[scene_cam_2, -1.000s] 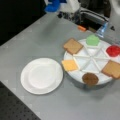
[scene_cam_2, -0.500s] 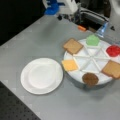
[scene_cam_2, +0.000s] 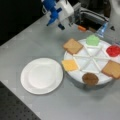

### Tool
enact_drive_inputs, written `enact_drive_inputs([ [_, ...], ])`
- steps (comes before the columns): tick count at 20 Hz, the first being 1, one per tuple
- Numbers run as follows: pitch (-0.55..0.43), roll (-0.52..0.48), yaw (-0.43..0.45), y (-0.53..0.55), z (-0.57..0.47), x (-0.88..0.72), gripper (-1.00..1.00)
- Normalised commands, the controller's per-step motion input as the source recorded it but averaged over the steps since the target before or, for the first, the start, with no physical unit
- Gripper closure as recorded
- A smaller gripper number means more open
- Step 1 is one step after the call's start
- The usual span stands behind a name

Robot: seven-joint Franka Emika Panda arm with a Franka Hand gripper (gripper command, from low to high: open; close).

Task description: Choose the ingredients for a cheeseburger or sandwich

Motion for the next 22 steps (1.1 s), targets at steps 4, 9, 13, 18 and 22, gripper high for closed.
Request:
enact_drive_inputs([
  [4,-0.046,0.263,0.040,-0.08,-0.01,0.27,-1.00],
  [9,-0.081,0.175,0.072,-0.06,-0.06,0.29,-1.00],
  [13,-0.096,0.133,0.066,-0.07,-0.15,0.27,-1.00],
  [18,-0.108,0.133,0.073,-0.16,-0.17,0.24,-1.00],
  [22,-0.077,0.138,0.079,-0.23,-0.11,0.20,-1.00],
])
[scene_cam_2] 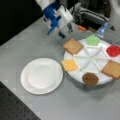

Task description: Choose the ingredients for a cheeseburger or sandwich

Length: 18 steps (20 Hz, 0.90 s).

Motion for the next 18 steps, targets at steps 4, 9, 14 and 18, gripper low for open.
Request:
enact_drive_inputs([
  [4,-0.083,0.184,0.041,-0.20,-0.15,0.20,-1.00],
  [9,-0.120,0.196,0.023,-0.15,-0.24,0.19,-1.00],
  [14,-0.090,0.187,0.033,-0.14,-0.18,0.17,-1.00],
  [18,-0.059,0.158,0.034,-0.14,-0.04,0.16,-1.00],
])
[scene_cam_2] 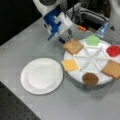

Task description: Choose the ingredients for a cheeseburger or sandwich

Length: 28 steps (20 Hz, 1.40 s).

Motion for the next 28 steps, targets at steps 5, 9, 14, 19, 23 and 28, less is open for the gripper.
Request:
enact_drive_inputs([
  [5,-0.051,0.144,0.017,-0.09,0.00,0.16,-1.00],
  [9,-0.035,0.119,-0.017,-0.02,-0.02,0.17,-1.00],
  [14,-0.016,0.087,-0.039,0.01,-0.03,0.16,-1.00],
  [19,0.007,0.052,-0.058,0.01,-0.03,0.12,-1.00],
  [23,-0.006,0.046,-0.072,-0.03,-0.06,0.10,1.00],
  [28,0.001,0.044,-0.082,-0.02,-0.06,0.10,1.00],
])
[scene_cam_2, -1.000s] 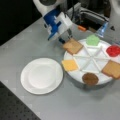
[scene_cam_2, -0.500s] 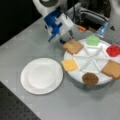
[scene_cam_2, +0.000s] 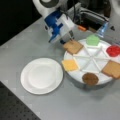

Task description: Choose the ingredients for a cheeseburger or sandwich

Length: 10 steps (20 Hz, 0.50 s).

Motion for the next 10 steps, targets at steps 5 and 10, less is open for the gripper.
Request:
enact_drive_inputs([
  [5,0.010,0.042,-0.100,0.00,-0.05,0.10,1.00],
  [10,0.015,0.054,-0.110,-0.02,-0.05,0.10,1.00],
])
